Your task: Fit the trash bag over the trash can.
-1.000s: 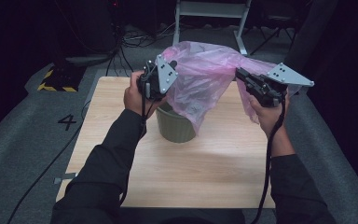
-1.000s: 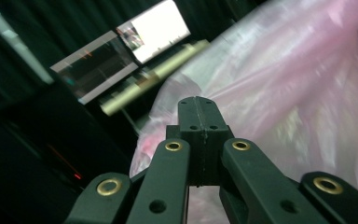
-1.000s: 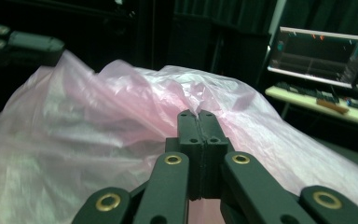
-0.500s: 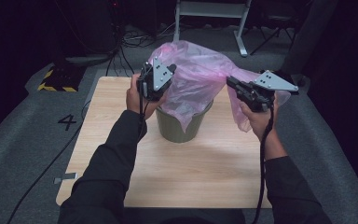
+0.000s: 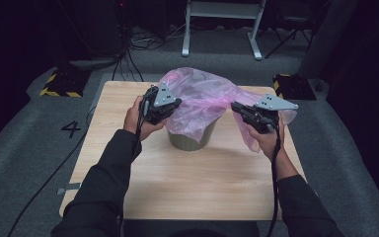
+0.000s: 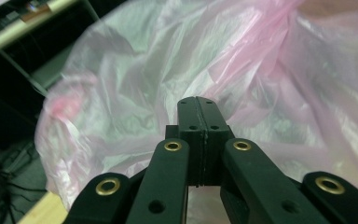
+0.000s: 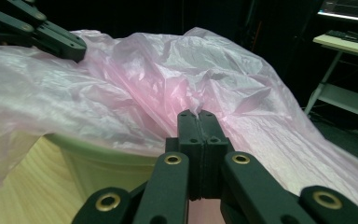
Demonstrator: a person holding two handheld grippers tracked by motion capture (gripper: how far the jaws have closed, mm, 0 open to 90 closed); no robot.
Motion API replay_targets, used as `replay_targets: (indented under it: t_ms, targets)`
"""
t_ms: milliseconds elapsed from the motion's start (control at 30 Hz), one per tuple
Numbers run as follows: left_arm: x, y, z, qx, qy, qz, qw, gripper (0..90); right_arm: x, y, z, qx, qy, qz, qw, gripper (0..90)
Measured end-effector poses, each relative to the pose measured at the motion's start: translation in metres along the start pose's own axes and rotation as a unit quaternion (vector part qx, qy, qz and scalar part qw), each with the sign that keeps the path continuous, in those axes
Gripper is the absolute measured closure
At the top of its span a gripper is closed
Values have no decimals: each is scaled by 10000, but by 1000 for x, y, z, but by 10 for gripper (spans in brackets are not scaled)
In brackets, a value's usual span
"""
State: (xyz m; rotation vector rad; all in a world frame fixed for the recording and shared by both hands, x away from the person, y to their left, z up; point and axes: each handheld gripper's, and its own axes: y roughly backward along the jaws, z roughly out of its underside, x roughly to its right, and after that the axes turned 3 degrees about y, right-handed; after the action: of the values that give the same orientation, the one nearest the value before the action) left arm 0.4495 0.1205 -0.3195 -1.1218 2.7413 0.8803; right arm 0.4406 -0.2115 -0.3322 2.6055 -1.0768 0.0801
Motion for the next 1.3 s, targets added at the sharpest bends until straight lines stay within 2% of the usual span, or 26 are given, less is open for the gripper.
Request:
replay_targets:
  t_ms: [133,167,233,300,333,400,467,533,633,700,767,800,833,867,933,1000,1100,1233,1300]
  targets:
    - [-9,-4,4,-87,163,-38,9998,893,-2,0,-3,-85,97,-52,9999,900]
    - [-11,-5,4,-133,169,-51,9998,867,-3,0,-4,-112,107,-61,9999,900]
    - [-12,-6,4,-161,222,-156,9995,725,-4,-1,-6,-182,145,-88,9997,900]
    - [-12,-1,4,-38,321,-72,9995,572,-5,0,-6,-221,152,-76,9996,900]
    - [-12,3,4,106,417,-12,9991,466,-4,0,-6,-237,131,-65,9996,900]
    - [-11,15,5,482,606,248,9967,330,-3,2,-4,-253,73,-49,9996,900]
    - [-8,28,4,728,667,509,9938,287,-1,4,-3,-259,24,-34,9997,900]
    - [-1,37,2,779,596,793,9920,223,0,5,-3,-274,6,-3,9996,900]
    - [17,39,-3,497,267,1037,9930,183,0,5,-4,-302,36,7,9995,900]
    - [26,34,-5,309,98,1134,9930,190,-1,5,-5,-287,50,-4,9996,900]
    - [31,28,-6,139,16,1000,9949,240,-1,5,-6,-280,40,-8,9996,900]
    - [32,25,-7,95,-3,962,9953,293,-1,5,-7,-276,40,-15,9996,900]
    - [32,22,-8,36,-54,835,9965,348,-1,5,-7,-264,52,-21,9996,900]
    - [32,21,-8,6,-98,796,9968,449,-2,5,-8,-265,69,-30,9996,900]
    - [31,17,-9,-30,-221,788,9966,600,-2,6,-8,-263,89,-32,9996,900]
    - [29,14,-10,-49,-220,746,9970,730,-2,6,-9,-259,84,-32,9996,900]
    - [26,10,-15,-87,-310,483,9983,863,-1,7,-11,-234,101,-19,9997,900]
    - [20,1,-23,-86,-286,186,9994,878,-2,7,-12,-218,116,-31,9997,900]
    - [17,-7,-27,-228,-269,106,9993,878,-3,6,-12,-248,139,-38,9996,900]
